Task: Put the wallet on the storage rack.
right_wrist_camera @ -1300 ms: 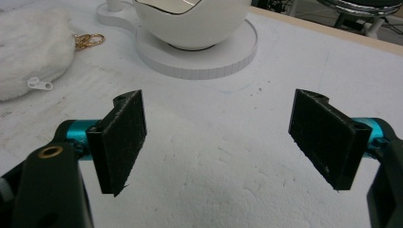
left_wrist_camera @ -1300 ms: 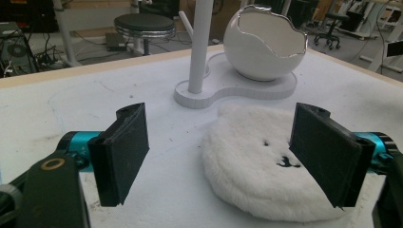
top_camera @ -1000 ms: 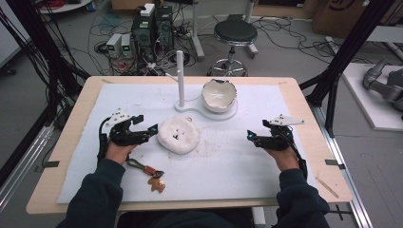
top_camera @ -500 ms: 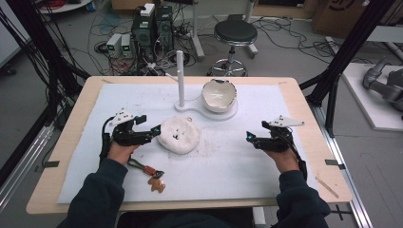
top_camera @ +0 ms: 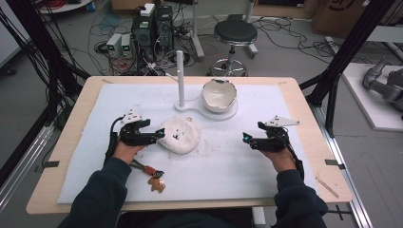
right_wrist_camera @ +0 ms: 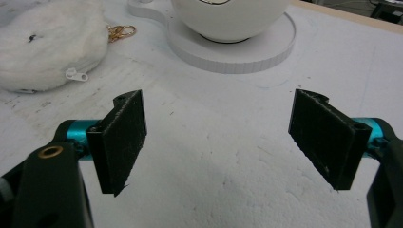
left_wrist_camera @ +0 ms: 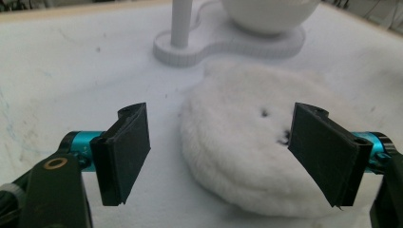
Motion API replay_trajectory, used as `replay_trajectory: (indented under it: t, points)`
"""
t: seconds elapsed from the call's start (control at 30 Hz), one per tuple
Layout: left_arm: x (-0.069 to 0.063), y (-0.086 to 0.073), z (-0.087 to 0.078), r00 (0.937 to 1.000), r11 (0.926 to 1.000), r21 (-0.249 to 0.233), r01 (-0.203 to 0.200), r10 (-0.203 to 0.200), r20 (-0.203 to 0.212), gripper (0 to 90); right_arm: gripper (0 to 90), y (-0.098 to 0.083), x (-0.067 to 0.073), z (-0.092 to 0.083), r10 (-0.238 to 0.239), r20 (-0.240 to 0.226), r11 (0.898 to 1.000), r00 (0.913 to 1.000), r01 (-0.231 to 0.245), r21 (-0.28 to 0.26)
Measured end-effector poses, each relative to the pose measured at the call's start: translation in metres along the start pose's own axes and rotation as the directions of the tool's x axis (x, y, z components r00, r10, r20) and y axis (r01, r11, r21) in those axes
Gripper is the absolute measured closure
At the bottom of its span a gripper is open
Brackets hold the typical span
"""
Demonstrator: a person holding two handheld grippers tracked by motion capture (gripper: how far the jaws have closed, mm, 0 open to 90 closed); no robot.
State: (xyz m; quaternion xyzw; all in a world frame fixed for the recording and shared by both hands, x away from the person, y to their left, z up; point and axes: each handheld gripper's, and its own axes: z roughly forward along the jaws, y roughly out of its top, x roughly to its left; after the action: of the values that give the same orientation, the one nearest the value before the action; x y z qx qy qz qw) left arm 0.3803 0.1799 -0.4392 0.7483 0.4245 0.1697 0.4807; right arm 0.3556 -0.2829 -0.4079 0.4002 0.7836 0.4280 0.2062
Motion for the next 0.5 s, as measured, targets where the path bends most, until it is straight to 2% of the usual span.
replay_trajectory:
  t: [0.07, 0.13, 0.2, 0.3, 0.37, 0.5]
  points:
    - [0.001, 0.002, 0.005, 0.9999, 0.9996, 0.028, 0.012, -0.011, -0.010, 21.6, 20.4, 0.001, 0.002, 0.003, -0.004, -0.012, 1.000, 0.9999, 0.004, 0.002]
    - [0.000, 0.005, 0.007, 0.9997, 0.9994, 0.025, 0.024, -0.024, 0.002, 21.5, 20.4, 0.001, 0.003, 0.003, -0.011, -0.013, 1.000, 0.9999, 0.011, 0.007]
    - [-0.004, 0.008, 0.012, 0.9995, 0.9981, 0.054, 0.028, -0.029, 0.012, 21.6, 20.4, 0.001, 0.005, 0.006, -0.014, -0.023, 1.000, 0.9996, 0.014, 0.009]
    - [-0.009, 0.008, 0.021, 0.9992, 0.9945, 0.104, 0.005, -0.009, 0.038, 21.6, 20.4, 0.002, 0.008, 0.008, -0.019, -0.033, 1.000, 0.9993, 0.020, 0.015]
    - [-0.011, 0.004, 0.028, 0.9988, 0.9839, 0.179, -0.005, -0.004, 0.049, 26.2, 20.4, 0.002, 0.009, 0.009, -0.023, -0.035, 1.000, 0.9991, 0.024, 0.020]
    - [-0.010, 0.004, 0.029, 0.9972, 0.9826, 0.185, 0.003, -0.017, 0.073, 36.8, 20.4, 0.002, 0.009, 0.010, -0.016, -0.038, 1.000, 0.9992, 0.017, 0.022]
